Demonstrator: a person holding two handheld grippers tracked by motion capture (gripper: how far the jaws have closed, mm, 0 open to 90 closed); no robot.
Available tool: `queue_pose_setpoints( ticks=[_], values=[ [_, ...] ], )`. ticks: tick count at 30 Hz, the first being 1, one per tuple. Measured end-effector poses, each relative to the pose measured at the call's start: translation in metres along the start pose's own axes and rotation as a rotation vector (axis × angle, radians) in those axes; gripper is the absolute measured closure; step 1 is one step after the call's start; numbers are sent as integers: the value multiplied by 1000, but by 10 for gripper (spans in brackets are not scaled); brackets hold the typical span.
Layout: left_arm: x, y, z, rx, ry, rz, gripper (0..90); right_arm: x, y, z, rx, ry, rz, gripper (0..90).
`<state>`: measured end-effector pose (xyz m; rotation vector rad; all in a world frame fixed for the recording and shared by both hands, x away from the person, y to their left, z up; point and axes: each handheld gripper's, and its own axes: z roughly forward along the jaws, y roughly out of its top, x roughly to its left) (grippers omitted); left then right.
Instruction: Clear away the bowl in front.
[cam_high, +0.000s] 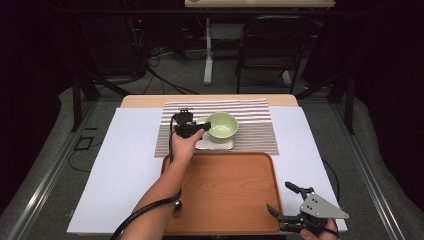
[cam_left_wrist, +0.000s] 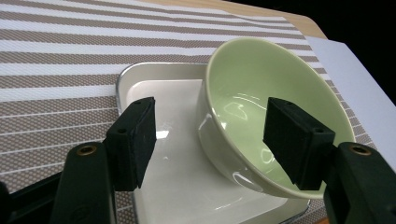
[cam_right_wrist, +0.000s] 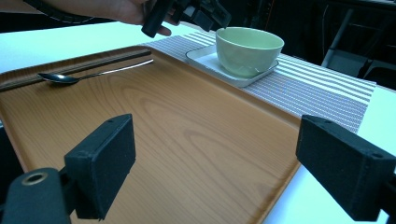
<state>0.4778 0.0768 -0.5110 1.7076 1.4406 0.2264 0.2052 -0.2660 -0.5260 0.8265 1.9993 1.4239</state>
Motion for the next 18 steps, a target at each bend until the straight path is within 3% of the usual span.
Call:
queue_pose_setpoints(
  ticks=[7,18],
  values=[
    [-8,-1,9,25,-12,1,391,0,0,-1,-1,-2,-2,118],
    [-8,-6,22,61,-15,-41,445,0,0,0,-1,4,-9,118]
  ],
)
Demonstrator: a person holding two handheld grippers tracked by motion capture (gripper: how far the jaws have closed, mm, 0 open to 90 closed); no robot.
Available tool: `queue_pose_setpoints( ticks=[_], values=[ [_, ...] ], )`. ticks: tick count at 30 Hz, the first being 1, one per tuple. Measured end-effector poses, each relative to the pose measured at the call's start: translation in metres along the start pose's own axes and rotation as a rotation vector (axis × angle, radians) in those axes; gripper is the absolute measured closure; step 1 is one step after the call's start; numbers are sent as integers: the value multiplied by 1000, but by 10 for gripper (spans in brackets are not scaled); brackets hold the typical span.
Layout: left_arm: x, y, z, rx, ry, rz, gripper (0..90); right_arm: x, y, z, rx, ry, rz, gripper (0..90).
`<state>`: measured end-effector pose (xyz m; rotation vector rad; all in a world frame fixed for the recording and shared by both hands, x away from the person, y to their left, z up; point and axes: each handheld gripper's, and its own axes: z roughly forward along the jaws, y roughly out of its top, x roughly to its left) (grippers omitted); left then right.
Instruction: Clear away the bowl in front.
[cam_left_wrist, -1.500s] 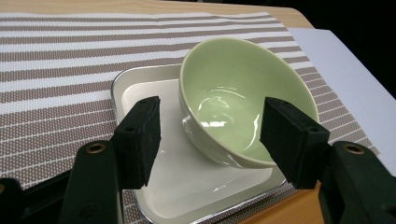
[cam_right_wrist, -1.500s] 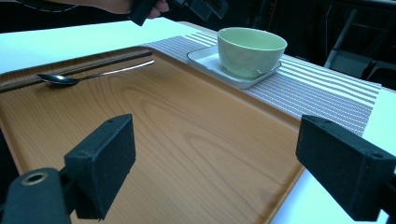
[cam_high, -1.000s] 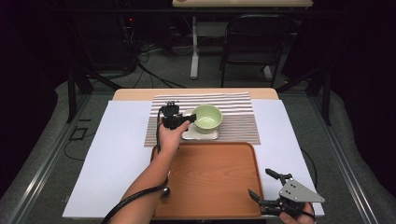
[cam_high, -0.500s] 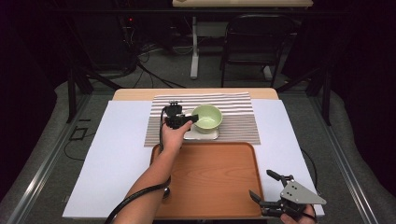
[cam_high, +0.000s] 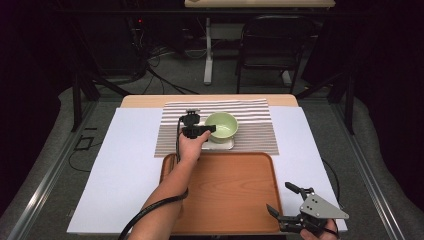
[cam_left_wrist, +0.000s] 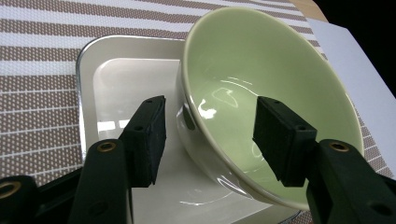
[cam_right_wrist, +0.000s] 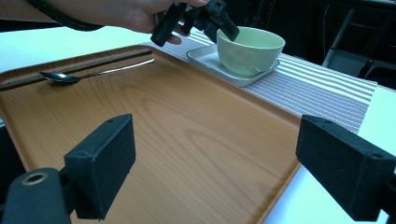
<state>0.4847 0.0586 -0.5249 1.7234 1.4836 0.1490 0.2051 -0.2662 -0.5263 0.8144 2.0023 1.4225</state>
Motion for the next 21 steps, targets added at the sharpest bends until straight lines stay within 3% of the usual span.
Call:
queue_pose_setpoints(
  ticks=[21],
  values=[
    [0,0,8,48,27,-54,581,0,-1,0,5,0,3,118]
  ],
)
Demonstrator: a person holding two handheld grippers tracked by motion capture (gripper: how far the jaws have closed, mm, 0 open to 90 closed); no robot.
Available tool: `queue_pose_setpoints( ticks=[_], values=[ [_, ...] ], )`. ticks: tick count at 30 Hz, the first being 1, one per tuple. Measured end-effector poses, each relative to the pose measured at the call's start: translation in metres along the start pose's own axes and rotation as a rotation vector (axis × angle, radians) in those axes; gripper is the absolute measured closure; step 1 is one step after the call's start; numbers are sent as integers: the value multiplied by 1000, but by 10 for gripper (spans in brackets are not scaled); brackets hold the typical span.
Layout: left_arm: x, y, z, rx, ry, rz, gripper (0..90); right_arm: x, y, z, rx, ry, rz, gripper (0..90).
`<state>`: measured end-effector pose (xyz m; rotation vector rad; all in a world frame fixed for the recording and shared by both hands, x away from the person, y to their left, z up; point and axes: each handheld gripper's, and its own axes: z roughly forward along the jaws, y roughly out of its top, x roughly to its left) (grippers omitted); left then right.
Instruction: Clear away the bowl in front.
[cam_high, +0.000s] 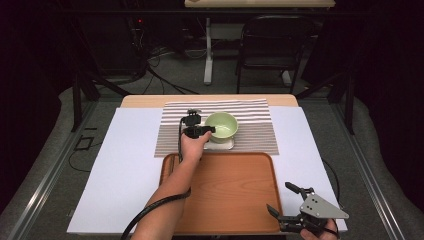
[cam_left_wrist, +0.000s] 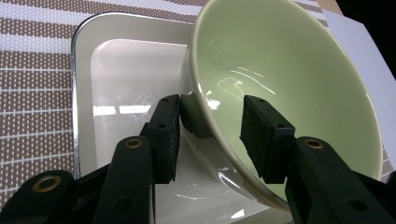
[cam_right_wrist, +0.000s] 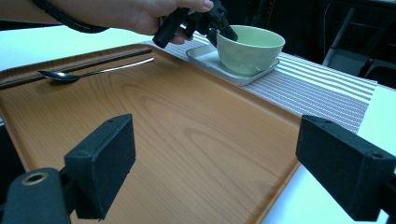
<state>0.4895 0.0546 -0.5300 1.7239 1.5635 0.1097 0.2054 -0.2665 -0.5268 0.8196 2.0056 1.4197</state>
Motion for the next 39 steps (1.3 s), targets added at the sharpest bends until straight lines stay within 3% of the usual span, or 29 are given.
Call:
queue_pose_setpoints(
  ticks=[8,39],
  values=[
    [1,-1,4,7,-2,-23,600,0,0,0,1,0,4,120],
    [-3,3,17,12,54,-32,648,0,0,1,4,5,5,122]
  ],
)
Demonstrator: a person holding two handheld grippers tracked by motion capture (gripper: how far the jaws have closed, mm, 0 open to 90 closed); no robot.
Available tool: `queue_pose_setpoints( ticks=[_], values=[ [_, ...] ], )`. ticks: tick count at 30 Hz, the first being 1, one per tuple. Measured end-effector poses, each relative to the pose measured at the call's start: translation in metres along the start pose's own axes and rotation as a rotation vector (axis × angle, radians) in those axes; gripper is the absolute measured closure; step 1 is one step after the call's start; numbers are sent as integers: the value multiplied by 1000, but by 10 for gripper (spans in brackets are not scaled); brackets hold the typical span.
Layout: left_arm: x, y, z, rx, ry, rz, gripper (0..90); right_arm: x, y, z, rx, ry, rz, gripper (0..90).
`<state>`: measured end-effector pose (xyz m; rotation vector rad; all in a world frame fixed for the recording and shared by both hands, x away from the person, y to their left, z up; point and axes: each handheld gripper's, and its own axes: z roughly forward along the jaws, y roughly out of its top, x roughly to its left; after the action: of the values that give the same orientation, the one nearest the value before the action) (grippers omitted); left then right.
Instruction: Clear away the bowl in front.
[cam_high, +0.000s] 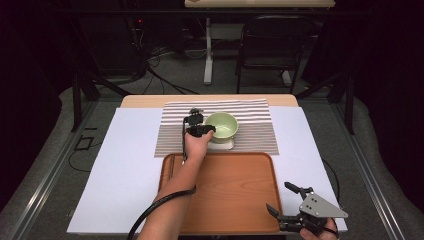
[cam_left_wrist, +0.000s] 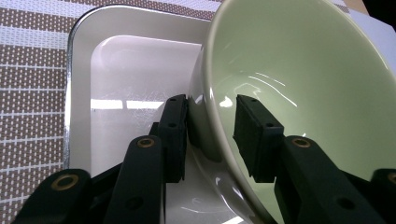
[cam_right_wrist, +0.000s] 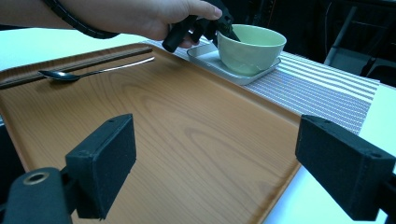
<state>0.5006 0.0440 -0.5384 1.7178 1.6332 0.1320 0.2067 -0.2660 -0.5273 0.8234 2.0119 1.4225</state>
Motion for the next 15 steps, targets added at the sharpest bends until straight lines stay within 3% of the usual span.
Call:
queue_pose_setpoints(
  ticks=[9,15],
  values=[
    [-1,0,1,-5,11,-10,670,0,0,0,-1,1,1,122],
    [-1,0,-1,-16,30,-17,756,0,0,1,0,2,-2,122]
  ],
)
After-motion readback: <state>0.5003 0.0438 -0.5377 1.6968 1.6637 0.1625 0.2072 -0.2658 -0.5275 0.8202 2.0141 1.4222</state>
